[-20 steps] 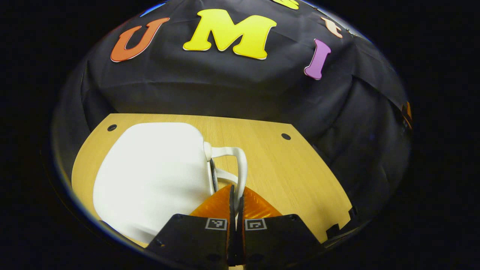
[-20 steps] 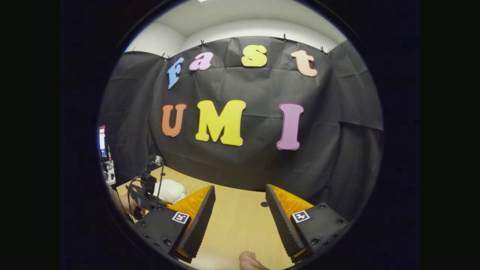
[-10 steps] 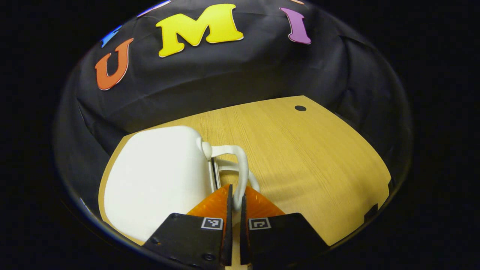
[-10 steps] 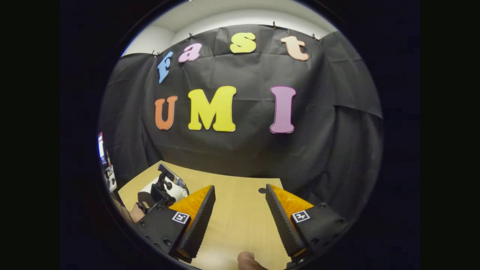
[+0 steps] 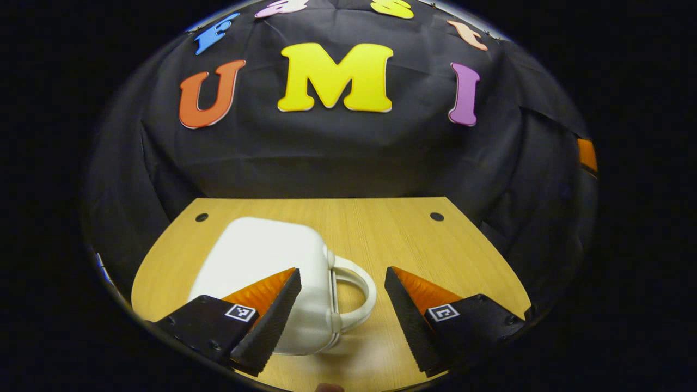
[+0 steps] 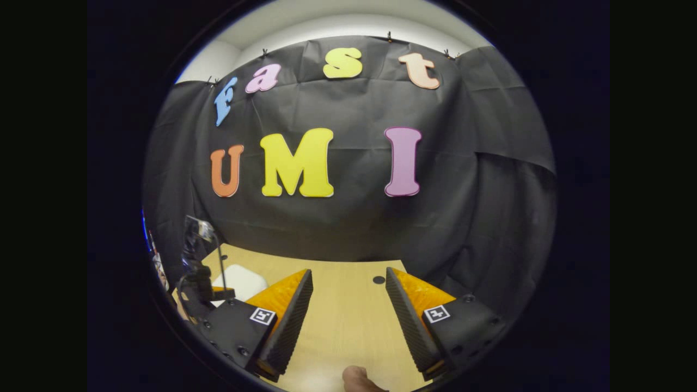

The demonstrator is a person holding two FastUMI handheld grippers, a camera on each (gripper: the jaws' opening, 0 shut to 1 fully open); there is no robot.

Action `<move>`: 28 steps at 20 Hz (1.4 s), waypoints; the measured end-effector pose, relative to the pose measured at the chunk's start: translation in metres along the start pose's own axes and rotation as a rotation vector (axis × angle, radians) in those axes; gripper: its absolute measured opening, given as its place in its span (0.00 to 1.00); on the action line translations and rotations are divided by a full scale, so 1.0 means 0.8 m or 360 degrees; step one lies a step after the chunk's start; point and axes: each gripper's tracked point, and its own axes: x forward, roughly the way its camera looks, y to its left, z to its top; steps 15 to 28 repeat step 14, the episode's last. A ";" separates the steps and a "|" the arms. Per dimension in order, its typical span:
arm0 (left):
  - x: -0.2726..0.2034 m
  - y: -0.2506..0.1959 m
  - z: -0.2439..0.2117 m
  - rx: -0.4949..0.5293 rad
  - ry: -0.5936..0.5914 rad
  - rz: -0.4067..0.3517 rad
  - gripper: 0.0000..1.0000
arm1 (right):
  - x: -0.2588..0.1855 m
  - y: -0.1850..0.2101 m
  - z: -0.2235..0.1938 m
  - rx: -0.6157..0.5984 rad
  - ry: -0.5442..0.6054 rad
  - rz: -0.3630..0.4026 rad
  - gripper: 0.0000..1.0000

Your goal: First open the suitcase, pack the skin care products into it, and then close the suitcase.

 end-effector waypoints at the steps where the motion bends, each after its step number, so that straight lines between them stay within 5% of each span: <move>1: -0.015 0.014 0.024 -0.0001 -0.0071 0.0037 0.98 | 0.001 0.010 0.008 -0.0004 -0.0027 -0.0001 0.80; 8: -0.117 0.087 0.167 -0.0055 -0.0475 0.0198 0.98 | -0.001 0.082 0.056 -0.0006 -0.0159 0.0027 0.80; 12: -0.135 0.085 0.198 -0.0044 -0.0542 0.0162 0.98 | -0.009 0.111 0.069 -0.0055 -0.0223 0.0032 0.80; 28: -0.137 0.082 0.202 -0.0034 -0.0548 0.0136 0.98 | -0.016 0.129 0.069 -0.0070 -0.0233 0.0064 0.79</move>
